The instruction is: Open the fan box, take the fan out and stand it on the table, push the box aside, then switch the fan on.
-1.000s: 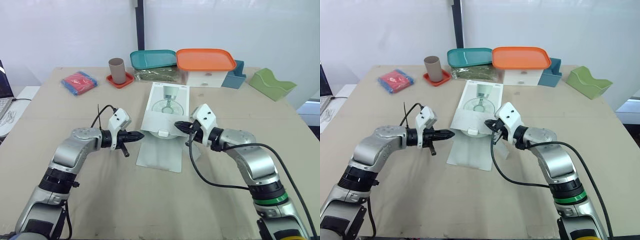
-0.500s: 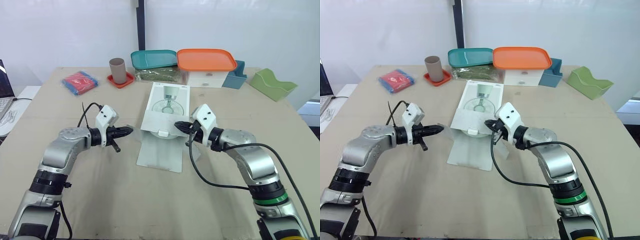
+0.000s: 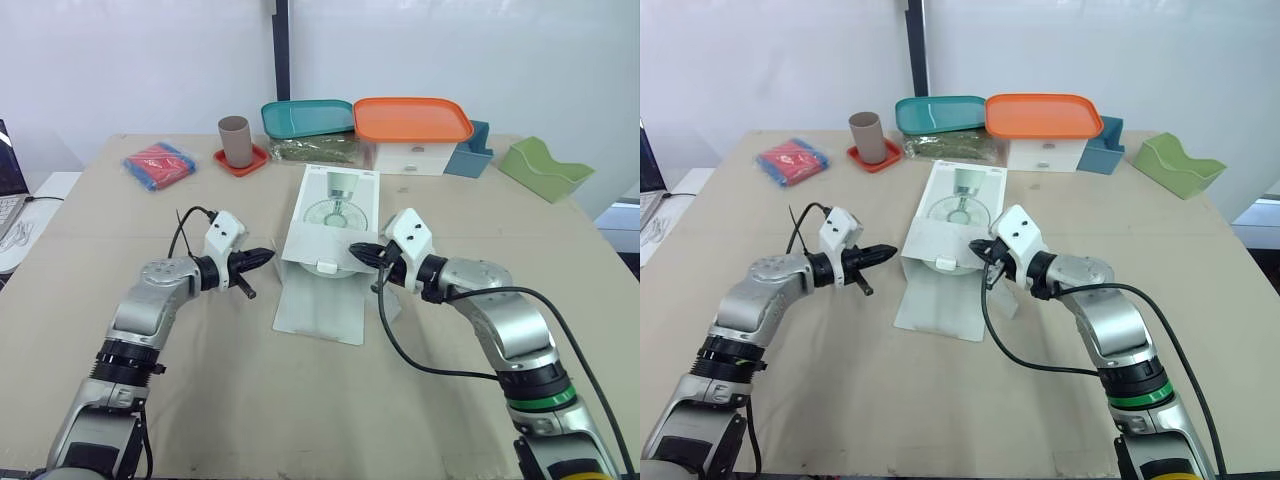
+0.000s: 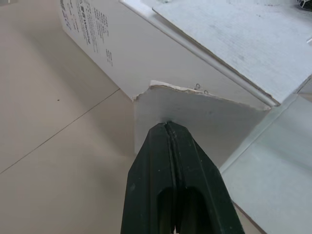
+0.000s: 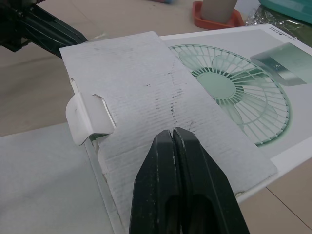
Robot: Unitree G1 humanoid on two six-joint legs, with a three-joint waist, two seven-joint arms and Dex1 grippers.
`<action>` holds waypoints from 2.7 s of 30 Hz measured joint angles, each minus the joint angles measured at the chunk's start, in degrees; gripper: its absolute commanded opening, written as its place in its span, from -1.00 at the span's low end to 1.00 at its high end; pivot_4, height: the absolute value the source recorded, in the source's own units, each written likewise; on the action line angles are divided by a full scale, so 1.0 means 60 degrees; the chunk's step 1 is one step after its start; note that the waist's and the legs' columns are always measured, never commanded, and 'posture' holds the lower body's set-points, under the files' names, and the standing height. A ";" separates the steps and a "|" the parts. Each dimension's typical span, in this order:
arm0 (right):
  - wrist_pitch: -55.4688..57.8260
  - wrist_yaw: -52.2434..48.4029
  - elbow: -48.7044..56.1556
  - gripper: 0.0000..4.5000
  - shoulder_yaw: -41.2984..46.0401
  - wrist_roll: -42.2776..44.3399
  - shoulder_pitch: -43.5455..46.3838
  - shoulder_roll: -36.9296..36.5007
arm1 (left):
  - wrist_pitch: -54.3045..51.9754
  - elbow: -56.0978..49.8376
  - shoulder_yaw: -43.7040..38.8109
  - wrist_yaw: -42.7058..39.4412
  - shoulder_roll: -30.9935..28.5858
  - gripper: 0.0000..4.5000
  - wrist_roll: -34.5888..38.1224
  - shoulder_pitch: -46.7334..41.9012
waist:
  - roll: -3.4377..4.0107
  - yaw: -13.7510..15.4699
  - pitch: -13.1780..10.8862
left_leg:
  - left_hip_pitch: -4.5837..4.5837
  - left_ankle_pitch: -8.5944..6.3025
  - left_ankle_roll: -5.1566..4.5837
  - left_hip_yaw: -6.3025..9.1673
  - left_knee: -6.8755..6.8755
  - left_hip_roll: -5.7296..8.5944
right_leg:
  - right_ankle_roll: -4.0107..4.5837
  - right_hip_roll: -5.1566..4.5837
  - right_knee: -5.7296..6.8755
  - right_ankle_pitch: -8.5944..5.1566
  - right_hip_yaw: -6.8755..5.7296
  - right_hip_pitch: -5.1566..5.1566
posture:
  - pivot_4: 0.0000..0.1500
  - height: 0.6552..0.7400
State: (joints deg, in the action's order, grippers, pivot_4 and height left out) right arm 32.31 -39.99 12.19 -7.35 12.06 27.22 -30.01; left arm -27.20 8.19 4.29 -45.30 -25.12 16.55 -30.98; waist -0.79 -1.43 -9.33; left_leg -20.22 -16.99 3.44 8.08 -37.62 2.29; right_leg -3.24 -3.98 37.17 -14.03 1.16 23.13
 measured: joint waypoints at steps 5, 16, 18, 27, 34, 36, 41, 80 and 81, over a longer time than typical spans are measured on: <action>0.0024 0.0020 0.0023 -0.99 0.0001 0.0000 -0.0012 -0.0003 | 0.0000 0.0036 0.0025 0.0001 0.0196 -1.00 -0.0063 -0.0011 | -0.0001 0.0000 0.0001 | 0.0000 0.0001 0.0002 0.0000 0.0000 0.0000 | 0.0000 0.0000 0.0000 0.0000 0.0000 0.0000 | 1.00 1.00; 0.0182 0.0035 0.0187 -0.99 0.0006 -0.0001 -0.0059 -0.0025 | -0.0021 0.0031 0.0064 -0.0003 0.0347 -1.00 -0.0137 -0.0011 | -0.0001 0.0001 0.0000 | 0.0000 0.0002 0.0004 0.0000 0.0000 0.0000 | 0.0000 0.0000 0.0000 0.0000 0.0000 0.0000 | 1.00 1.00; 0.0196 0.0034 0.0193 -0.99 0.0006 -0.0001 -0.0061 -0.0025 | -0.0028 0.0030 0.0065 -0.0003 0.0354 -1.00 -0.0142 -0.0011 | -0.0001 0.0000 0.0001 | 0.0000 0.0002 0.0004 0.0000 0.0000 0.0000 | 0.0000 0.0000 0.0000 0.0000 0.0000 0.0000 | 1.00 1.00; 0.0195 0.0028 0.0191 -0.99 0.0006 -0.0013 -0.0060 -0.0025 | -0.0116 0.0021 0.0064 0.0022 0.0436 -1.00 -0.0148 -0.0015 | -0.0001 0.0000 0.0001 | 0.0000 0.0003 0.0005 0.0001 0.0000 0.0000 | 0.0000 0.0000 0.0000 0.0000 0.0000 0.0000 | 1.00 1.00; 0.0193 0.0026 0.0190 -0.99 0.0002 -0.0020 -0.0060 -0.0024 | -0.0122 0.0021 0.0056 0.0018 0.0443 -1.00 -0.0151 -0.0023 | -0.0001 0.0001 0.0001 | 0.0000 0.0003 0.0006 0.0001 0.0000 0.0001 | 0.0000 0.0000 0.0000 0.0000 0.0000 0.0000 | 1.00 1.00; 0.0192 0.0025 0.0190 -0.99 0.0001 -0.0020 -0.0059 -0.0024 | -0.0140 0.0003 0.0030 0.0011 0.0440 -1.00 -0.0122 -0.0023 | -0.0001 0.0001 0.0001 | 0.0000 0.0003 0.0006 0.0001 0.0000 0.0001 | 0.0000 0.0000 0.0000 0.0000 0.0000 0.0000 | 1.00 1.00; 0.0182 0.0015 0.0185 -0.99 0.0001 -0.0029 -0.0058 -0.0024 | -0.0238 -0.0335 -0.0259 -0.0058 0.0400 -1.00 0.0241 -0.0005 | -0.0001 0.0001 0.0001 | -0.0001 0.0004 0.0007 0.0001 0.0000 0.0000 | 0.0000 -0.0001 0.0000 0.0000 0.0000 0.0000 | 1.00 1.00; 0.0024 -0.0183 0.0061 -1.00 -0.0244 -0.0101 0.0034 -0.0115 | -0.5955 -0.4292 -0.1753 0.4528 0.3297 0.97 0.7150 0.3426 | -0.0023 0.0010 0.0026 | 0.0006 0.0003 0.0006 -0.0005 -0.0002 -0.0004 | 0.0004 0.0002 -0.0002 0.0007 0.0008 -0.0006 | 1.00 1.00; 0.0038 -0.0183 0.0110 -1.00 -0.0242 -0.0100 0.0016 -0.0150 | -0.5979 -0.4190 -0.1883 0.4706 0.3361 0.97 0.7341 0.3457 | -0.0023 0.0010 0.0026 | 0.0006 0.0003 0.0006 -0.0005 -0.0002 -0.0004 | 0.0004 0.0002 -0.0002 0.0007 0.0008 -0.0006 | 1.00 1.00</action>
State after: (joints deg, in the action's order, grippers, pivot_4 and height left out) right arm 32.53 -41.09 12.85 -8.80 11.46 27.32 -30.91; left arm -63.07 -16.95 -7.01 -17.07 -4.95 60.60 -10.24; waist -0.92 -1.36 -9.17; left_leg -20.18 -16.97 3.48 8.05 -37.63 2.27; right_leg -3.21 -3.96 37.15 -13.98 1.20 23.09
